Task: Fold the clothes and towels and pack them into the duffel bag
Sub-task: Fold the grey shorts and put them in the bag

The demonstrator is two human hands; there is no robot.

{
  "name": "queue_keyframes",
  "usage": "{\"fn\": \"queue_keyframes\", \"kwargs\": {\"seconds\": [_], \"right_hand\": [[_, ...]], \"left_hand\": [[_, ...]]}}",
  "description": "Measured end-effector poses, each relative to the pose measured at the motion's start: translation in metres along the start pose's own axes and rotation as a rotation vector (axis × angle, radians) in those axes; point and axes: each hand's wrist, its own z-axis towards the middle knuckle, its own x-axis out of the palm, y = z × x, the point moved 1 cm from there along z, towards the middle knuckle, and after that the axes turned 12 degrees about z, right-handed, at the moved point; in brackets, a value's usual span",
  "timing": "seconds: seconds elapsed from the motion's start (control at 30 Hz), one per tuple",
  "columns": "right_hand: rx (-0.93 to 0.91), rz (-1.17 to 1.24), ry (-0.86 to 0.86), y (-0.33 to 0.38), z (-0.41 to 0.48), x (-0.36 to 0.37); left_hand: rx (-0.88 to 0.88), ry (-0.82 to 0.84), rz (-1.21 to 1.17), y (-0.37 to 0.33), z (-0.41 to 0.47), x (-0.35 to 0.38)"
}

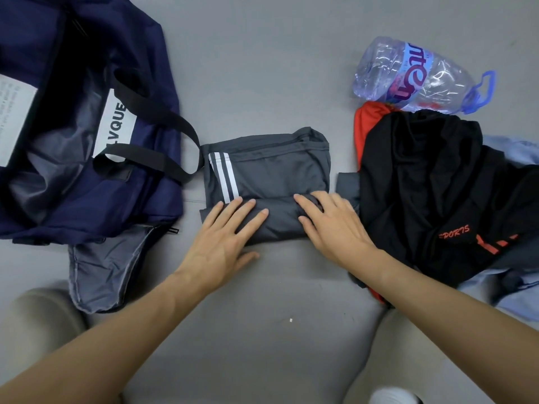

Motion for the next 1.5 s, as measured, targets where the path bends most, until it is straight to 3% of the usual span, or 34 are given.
{"fn": "queue_keyframes", "kwargs": {"seconds": [0.1,0.2,0.33,0.6,0.83,0.93,1.03,1.1,1.17,1.27,1.33,1.5], "right_hand": [[-0.146,-0.185,-0.014,0.008,0.002,-0.003],[-0.254,-0.147,0.166,0.006,-0.002,0.000],[-0.155,-0.124,0.309,-0.009,0.000,0.003],[0.086,0.279,0.127,0.003,0.011,-0.025],[0.293,0.375,0.037,-0.005,0.018,-0.029],[0.267,0.295,0.036,-0.001,0.015,-0.019],[0.074,0.093,-0.037,0.003,0.012,-0.015],[-0.163,-0.083,-0.098,0.005,0.009,-0.013],[-0.301,-0.142,-0.081,0.008,0.007,-0.009],[-0.257,-0.193,0.109,0.007,0.007,-0.001],[-0.195,-0.195,0.180,0.003,0.010,0.001],[-0.172,-0.122,0.161,-0.001,0.019,0.001]], "left_hand": [[0.007,-0.034,-0.018,0.005,0.005,0.004],[0.009,-0.038,-0.046,0.011,0.008,0.007],[0.015,0.007,-0.120,0.022,0.015,0.005],[-0.245,0.032,-0.504,0.038,0.029,-0.035],[-0.515,0.326,-0.764,0.054,0.034,-0.037],[-0.547,0.346,-0.712,0.052,0.030,-0.036],[-0.566,0.259,-0.438,0.043,0.029,-0.034],[-0.559,0.115,-0.245,0.038,0.026,-0.036],[-0.434,-0.118,-0.121,0.033,0.022,-0.034],[-0.179,-0.343,-0.020,0.024,0.013,-0.028],[-0.083,-0.278,-0.020,0.021,0.006,-0.018],[-0.104,-0.067,-0.059,0.031,-0.002,-0.004]]}}
